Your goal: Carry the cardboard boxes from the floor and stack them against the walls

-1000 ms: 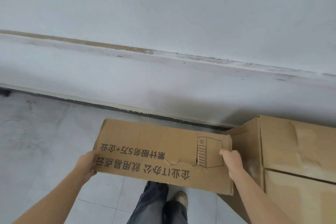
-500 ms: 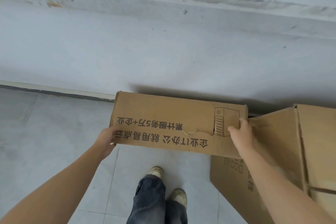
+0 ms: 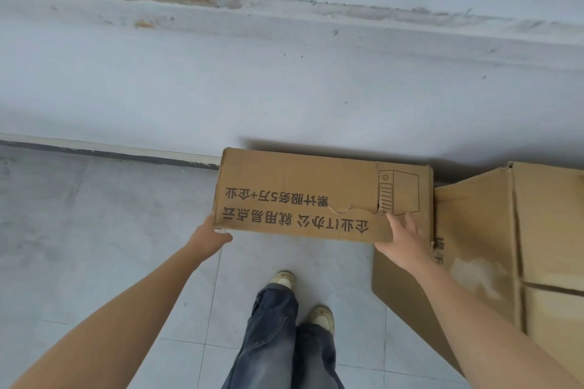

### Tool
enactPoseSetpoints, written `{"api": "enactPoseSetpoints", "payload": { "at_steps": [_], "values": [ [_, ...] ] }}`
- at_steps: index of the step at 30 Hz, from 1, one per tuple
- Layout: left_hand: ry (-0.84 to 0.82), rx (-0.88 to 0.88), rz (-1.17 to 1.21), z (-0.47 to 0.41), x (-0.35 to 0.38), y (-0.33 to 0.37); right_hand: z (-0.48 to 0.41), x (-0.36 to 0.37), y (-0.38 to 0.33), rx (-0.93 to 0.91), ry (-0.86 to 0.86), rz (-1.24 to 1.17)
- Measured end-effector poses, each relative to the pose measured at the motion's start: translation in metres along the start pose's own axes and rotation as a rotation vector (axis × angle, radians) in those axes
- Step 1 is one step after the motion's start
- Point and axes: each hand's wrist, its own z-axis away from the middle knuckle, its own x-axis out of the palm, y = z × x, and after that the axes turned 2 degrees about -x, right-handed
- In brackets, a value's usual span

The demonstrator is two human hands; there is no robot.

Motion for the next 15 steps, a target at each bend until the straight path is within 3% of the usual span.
{"api": "enactPoseSetpoints", "payload": {
  "at_steps": [4,8,15],
  "values": [
    [0.022,-0.024,-0.031,0.048,-0.01,0.003,0.051,-0.009,0.002,-0.007,-0.001,-0.083],
    [0.067,0.004,0.084,0.112,-0.027,0.013,0.115,-0.027,0.0,-0.03,0.03,-0.254],
    [0.156,0.242,0.316,0.25,-0.034,0.038,0.239,-0.067,-0.001,-0.116,0.199,-0.52]
  ]
}}
